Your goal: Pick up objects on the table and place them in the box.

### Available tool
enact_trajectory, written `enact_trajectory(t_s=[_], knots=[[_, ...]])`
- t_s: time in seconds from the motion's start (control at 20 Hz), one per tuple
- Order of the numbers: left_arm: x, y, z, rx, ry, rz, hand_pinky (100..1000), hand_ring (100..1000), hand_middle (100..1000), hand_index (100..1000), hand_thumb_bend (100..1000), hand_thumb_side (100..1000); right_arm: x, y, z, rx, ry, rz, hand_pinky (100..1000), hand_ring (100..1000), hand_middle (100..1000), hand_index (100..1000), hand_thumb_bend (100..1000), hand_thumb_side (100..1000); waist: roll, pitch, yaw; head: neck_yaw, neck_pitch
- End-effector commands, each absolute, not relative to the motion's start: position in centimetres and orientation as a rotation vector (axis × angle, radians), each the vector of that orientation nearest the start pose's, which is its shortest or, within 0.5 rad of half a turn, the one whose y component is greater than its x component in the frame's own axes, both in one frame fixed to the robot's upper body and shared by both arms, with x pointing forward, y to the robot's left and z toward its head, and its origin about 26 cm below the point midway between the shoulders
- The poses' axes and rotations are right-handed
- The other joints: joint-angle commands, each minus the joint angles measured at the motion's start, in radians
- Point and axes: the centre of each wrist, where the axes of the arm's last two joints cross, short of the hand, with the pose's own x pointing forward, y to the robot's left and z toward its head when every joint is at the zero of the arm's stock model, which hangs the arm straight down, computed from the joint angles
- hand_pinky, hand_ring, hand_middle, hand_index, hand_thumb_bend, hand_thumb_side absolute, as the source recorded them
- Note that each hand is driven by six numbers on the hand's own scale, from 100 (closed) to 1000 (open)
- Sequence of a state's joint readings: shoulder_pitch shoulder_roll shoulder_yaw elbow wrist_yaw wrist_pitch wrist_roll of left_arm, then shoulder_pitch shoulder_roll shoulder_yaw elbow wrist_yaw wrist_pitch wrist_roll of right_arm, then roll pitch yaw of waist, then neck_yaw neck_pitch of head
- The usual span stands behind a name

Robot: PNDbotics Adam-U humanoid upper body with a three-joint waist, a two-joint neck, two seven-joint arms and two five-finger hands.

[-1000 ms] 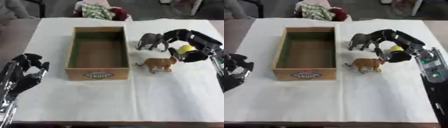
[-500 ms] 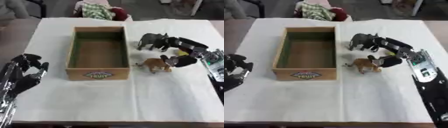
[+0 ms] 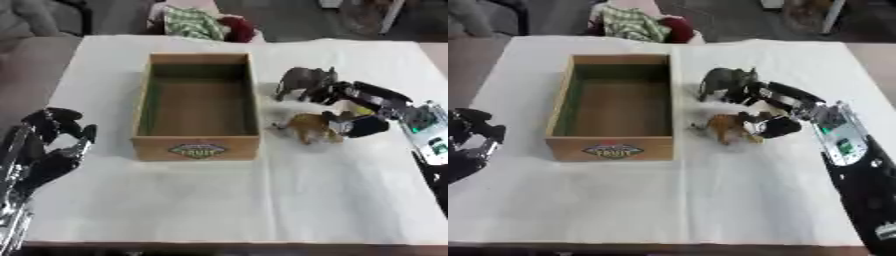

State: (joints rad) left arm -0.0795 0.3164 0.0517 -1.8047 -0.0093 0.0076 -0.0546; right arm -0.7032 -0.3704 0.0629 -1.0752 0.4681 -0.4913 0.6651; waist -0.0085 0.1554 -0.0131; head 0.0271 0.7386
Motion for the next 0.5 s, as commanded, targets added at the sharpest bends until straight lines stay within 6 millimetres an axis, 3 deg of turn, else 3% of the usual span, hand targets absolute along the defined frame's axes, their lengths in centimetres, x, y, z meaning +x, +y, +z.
enact_trajectory(t_s=[0.05,0.35,0.5], knots=[[29.0,31.0,10.5,0.241,-1.88,-0.337,751,489,448,625,325,100,44.3,-29.6,13.8,-0.176,-1.672,1.686,809,841,785,904,100,168,0.001,-0.013,-0.001,-0.001,0.0],[29.0,31.0,10.5,0.242,-1.879,-0.336,751,489,448,625,323,100,43.6,-29.7,16.1,-0.189,-1.82,1.584,805,834,774,900,100,151,0.001,-0.013,-0.002,-0.001,-0.001],[29.0,31.1,10.5,0.243,-1.879,-0.336,751,489,448,625,323,100,43.3,-29.8,16.2,-0.171,-1.821,1.593,806,835,776,901,100,153,-0.001,-0.014,-0.004,-0.001,-0.001]])
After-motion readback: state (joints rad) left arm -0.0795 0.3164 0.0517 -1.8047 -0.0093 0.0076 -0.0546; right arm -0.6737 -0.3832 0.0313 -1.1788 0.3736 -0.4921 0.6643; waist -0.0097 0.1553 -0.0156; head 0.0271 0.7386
